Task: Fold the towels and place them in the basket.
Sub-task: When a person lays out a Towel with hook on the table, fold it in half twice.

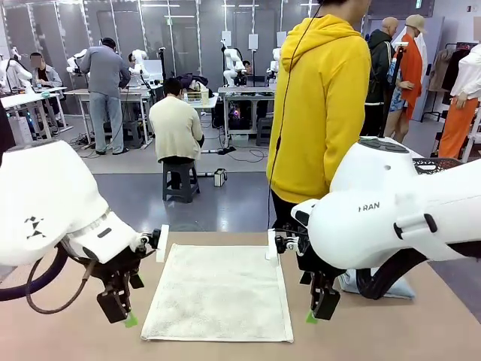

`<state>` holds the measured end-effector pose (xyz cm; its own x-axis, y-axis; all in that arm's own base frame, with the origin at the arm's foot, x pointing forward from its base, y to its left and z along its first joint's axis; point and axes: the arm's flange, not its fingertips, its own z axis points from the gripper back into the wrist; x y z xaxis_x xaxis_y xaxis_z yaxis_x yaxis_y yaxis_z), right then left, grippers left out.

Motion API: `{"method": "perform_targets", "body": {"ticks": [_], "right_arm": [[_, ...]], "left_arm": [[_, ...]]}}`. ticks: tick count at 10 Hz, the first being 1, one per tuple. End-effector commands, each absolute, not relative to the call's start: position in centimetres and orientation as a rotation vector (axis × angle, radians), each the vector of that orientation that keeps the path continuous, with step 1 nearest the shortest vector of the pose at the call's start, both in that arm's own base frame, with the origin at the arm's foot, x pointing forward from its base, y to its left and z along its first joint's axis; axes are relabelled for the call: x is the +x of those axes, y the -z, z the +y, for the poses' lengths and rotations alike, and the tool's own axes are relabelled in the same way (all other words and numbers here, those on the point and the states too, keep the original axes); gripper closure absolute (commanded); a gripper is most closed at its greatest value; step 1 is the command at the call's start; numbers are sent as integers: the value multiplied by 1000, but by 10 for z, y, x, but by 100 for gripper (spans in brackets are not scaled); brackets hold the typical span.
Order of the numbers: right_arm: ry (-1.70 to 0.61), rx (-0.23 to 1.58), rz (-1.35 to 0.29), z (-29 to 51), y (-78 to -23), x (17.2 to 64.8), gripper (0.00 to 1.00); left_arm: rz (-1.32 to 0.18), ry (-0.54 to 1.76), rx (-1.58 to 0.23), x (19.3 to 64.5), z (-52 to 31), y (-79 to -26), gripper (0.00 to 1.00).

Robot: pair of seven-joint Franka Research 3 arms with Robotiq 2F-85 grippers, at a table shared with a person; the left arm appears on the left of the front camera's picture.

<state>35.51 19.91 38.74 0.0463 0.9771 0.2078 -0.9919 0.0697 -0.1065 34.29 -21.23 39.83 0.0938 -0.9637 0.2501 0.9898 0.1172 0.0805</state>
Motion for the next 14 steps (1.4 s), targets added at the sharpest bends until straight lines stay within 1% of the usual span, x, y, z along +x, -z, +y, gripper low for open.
{"method": "perform_targets", "body": {"ticks": [1, 2, 3, 7, 8, 9, 11, 12, 14], "right_arm": [[-1479, 36, -277, 191, -366, 339, 0], [-1504, 72, -249, 199, -387, 355, 0], [-1504, 72, -249, 199, -387, 355, 0], [-1502, 71, -257, 199, -385, 357, 0], [-1503, 63, -212, 213, -368, 357, 0], [-1491, 96, -202, 220, -359, 357, 0], [-1469, 44, -153, 231, -351, 354, 0], [-1468, 51, -141, 239, -343, 355, 0], [-1471, 34, -115, 252, -328, 357, 0]], "left_arm": [[-271, 1415, -56, 309, -194, -371, 0], [-281, 1401, -27, 312, -188, -382, 0], [-256, 1447, -109, 345, -213, -393, 0], [-254, 1437, -93, 346, -212, -394, 0], [-243, 1452, -80, 350, -221, -386, 0], [-222, 1459, -105, 353, -224, -378, 0], [-186, 1473, -112, 352, -229, -365, 0], [-168, 1474, -104, 351, -231, -357, 0], [-137, 1487, -143, 348, -233, -343, 0]]}}
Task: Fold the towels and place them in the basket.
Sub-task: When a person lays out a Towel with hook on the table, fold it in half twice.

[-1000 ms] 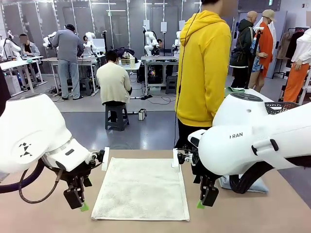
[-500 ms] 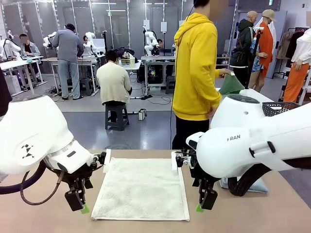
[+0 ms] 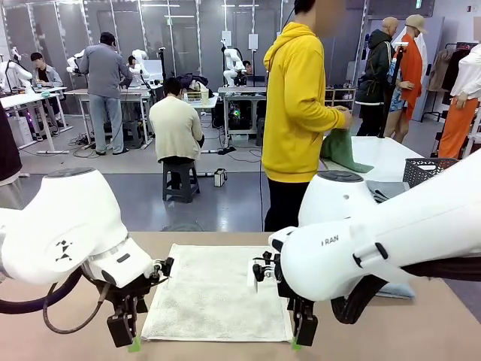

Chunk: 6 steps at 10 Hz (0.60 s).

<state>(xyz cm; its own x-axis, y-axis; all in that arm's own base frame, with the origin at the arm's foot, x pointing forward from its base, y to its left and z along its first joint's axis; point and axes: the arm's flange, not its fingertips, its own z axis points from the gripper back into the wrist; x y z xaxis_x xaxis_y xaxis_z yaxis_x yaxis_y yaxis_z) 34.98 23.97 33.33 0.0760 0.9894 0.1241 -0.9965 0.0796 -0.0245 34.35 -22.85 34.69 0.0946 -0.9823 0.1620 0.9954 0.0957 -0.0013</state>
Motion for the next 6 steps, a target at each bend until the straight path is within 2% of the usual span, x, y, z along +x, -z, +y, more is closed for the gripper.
{"method": "perform_targets", "body": {"ticks": [1, 6], "right_arm": [[-1467, 17, -117, 254, -324, 358, 0], [-1475, -38, -108, 262, -304, 368, 0]], "left_arm": [[-127, 1509, -148, 348, -235, -335, 0], [-155, 1545, -60, 356, -245, -309, 0]]}}
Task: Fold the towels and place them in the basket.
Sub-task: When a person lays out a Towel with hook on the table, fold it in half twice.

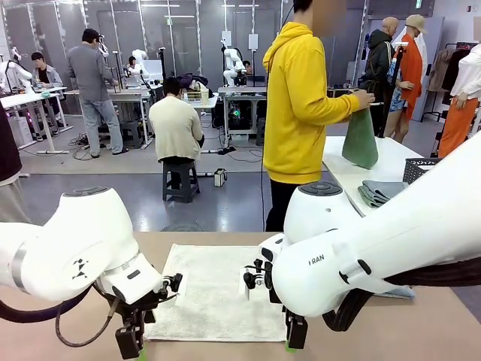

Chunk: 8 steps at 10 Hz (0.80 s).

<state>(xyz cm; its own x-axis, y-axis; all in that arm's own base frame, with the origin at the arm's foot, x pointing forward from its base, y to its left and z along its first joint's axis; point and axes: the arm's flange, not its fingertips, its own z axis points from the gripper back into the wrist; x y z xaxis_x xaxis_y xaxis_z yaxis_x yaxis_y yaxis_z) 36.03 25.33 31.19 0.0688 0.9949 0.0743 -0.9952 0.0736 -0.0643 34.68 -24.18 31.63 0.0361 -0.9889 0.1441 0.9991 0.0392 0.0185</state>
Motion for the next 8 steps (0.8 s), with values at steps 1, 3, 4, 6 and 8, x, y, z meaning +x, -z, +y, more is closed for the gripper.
{"method": "perform_targets", "body": {"ticks": [1, 3, 4, 6, 8], "right_arm": [[-1474, -41, -103, 263, -302, 368, 0], [-1476, -42, -98, 263, -298, 371, 0], [-1480, -42, -91, 264, -295, 372, 0], [-1486, -30, -78, 266, -292, 372, 0], [-1474, -24, -59, 265, -291, 375, 0]], "left_arm": [[-150, 1540, -31, 359, -244, -305, 0], [-137, 1537, -15, 366, -243, -298, 0], [-139, 1538, -12, 369, -242, -295, 0], [-138, 1528, -19, 374, -241, -293, 0], [-144, 1516, -24, 378, -239, -290, 0]]}}
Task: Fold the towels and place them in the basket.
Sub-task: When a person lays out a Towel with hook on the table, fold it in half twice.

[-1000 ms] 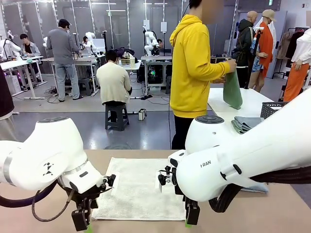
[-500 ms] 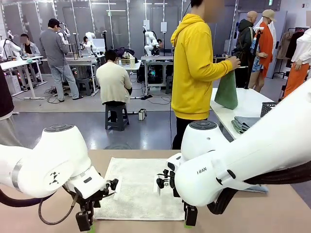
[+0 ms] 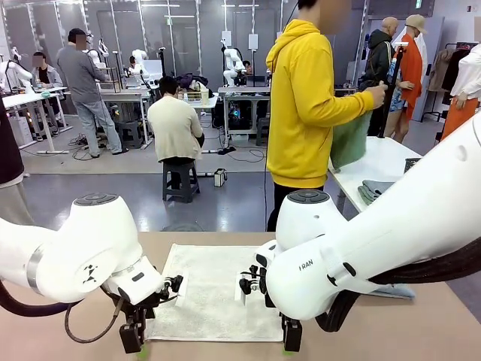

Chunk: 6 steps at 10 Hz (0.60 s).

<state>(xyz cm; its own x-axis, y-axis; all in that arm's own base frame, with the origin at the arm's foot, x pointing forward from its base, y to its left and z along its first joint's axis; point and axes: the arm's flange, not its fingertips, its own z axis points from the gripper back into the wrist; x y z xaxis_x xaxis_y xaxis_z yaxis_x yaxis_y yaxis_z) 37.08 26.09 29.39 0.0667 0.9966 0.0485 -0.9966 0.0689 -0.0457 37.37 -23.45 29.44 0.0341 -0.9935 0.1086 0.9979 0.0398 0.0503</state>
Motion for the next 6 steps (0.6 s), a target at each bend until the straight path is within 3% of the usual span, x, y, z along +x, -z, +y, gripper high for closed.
{"method": "perform_targets", "body": {"ticks": [1, 6], "right_arm": [[-1466, -26, -53, 264, -291, 376, 0], [-1454, -50, -38, 261, -286, 373, 0]], "left_arm": [[-143, 1511, -23, 379, -240, -289, 0], [-129, 1504, -29, 385, -242, -287, 0]]}}
